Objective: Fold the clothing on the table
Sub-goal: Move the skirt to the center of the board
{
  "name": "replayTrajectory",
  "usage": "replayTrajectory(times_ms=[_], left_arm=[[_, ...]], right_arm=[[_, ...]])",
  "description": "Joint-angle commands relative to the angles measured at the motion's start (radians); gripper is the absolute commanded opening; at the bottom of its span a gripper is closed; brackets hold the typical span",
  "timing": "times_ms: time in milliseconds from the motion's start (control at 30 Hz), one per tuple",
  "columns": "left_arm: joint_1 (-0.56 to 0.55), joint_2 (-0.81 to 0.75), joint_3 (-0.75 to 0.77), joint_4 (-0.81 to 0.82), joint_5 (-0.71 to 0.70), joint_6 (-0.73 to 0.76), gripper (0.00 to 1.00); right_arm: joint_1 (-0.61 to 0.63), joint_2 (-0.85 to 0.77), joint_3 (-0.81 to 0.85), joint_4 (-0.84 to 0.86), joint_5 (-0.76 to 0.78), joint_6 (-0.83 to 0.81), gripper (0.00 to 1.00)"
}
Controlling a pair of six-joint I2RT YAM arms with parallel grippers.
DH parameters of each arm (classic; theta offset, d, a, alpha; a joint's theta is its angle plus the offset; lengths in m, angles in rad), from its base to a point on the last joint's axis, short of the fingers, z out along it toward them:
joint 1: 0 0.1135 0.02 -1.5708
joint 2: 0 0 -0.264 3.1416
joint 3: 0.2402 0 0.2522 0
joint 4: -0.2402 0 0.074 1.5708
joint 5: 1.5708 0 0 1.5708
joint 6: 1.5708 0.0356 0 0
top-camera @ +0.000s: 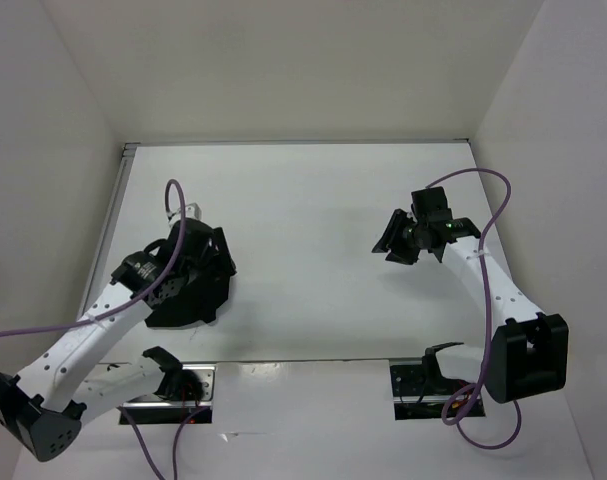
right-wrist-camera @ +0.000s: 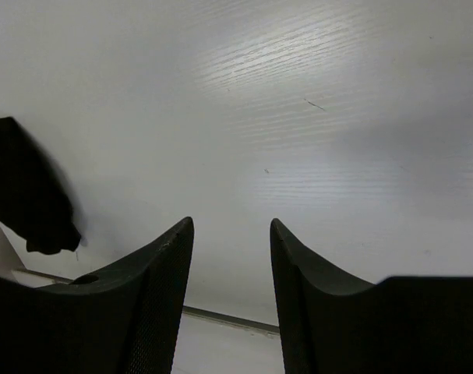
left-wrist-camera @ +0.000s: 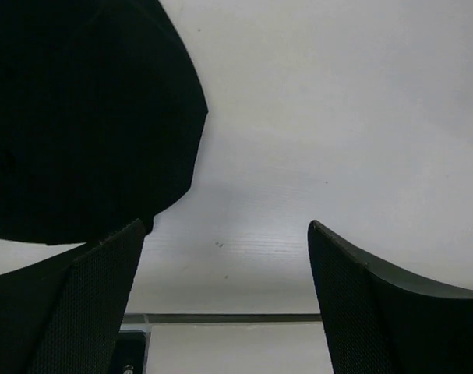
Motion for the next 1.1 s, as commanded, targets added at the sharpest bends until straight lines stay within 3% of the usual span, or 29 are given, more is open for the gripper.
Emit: replayTrajectory(times_ms=[0, 233, 433, 733, 800, 867, 900, 967, 1067], left_arm=[[0.029, 0.055, 0.045, -0.035, -0.012, -0.018, 0.92], [0.110, 0.324, 0.127, -0.103, -0.173, 0.049, 0.92], [0.219, 0.521, 0.128, -0.002, -0.147, 0.106, 0.92], [0.289, 0.671, 0.106, 0.068, -0.076, 0.149, 0.92], [0.289, 0.693, 0.106, 0.068, -0.067, 0.161, 0.71], [0.289, 0.704, 0.115, 0.090, -0.027, 0.175, 0.28], [0.289, 0.704, 0.115, 0.091, -0.018, 0.175, 0.00], [0.273, 0.684, 0.143, 0.080, 0.026, 0.184, 0.00], [0.140, 0.577, 0.264, 0.057, 0.134, 0.212, 0.00]], right_arm=[[-0.005, -0.029, -0.011, 0.014, -0.011, 0.002, 0.50], [-0.005, -0.038, -0.011, 0.005, -0.020, -0.018, 0.50], [-0.005, -0.047, -0.020, 0.005, -0.030, -0.018, 0.50], [-0.005, -0.068, -0.029, 0.014, -0.040, -0.027, 0.50], [-0.005, -0.059, -0.029, 0.014, -0.040, -0.027, 0.50], [-0.005, -0.050, -0.029, 0.014, -0.040, -0.027, 0.50], [-0.005, -0.050, -0.029, 0.023, -0.040, -0.027, 0.50], [-0.005, -0.050, -0.029, 0.023, -0.040, -0.027, 0.50], [-0.014, -0.041, -0.029, 0.023, -0.040, -0.027, 0.50]])
